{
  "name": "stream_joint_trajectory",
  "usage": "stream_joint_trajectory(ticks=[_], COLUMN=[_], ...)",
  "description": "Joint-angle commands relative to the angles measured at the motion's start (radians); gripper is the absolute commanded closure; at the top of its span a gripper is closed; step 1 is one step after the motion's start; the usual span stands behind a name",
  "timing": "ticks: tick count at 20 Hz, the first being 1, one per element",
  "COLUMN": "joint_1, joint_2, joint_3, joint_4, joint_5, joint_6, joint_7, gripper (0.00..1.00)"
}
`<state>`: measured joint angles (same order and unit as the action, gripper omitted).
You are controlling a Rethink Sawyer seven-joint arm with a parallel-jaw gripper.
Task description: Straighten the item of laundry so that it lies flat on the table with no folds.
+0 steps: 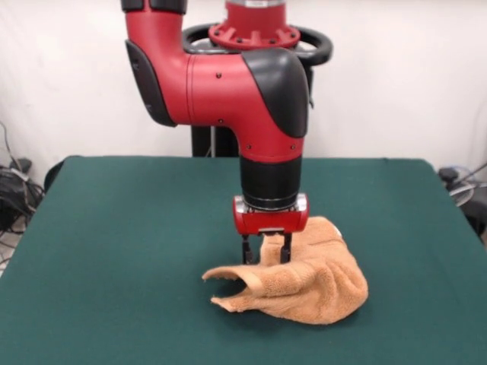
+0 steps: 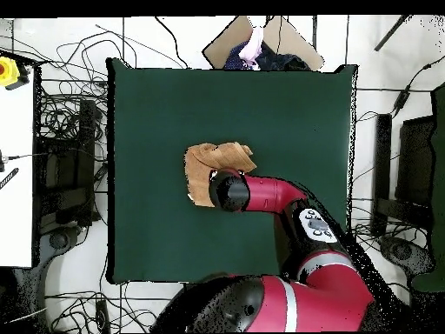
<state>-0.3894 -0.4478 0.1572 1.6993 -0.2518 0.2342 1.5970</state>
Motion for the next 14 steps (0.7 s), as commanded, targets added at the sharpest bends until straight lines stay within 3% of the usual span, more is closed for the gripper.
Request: stream_joint_trajectory(ticks=[1, 14], joint_1=[0.002, 0.01], joint_2=[0.058, 0.031], joint_3=[0.093, 0.081], joint_4=[-0.033, -0.022], joint_5=[-0.043, -0.043], joint_6=[-0.052, -0.044], joint_7=[0.064, 0.068], gripper=[0.0, 0.0])
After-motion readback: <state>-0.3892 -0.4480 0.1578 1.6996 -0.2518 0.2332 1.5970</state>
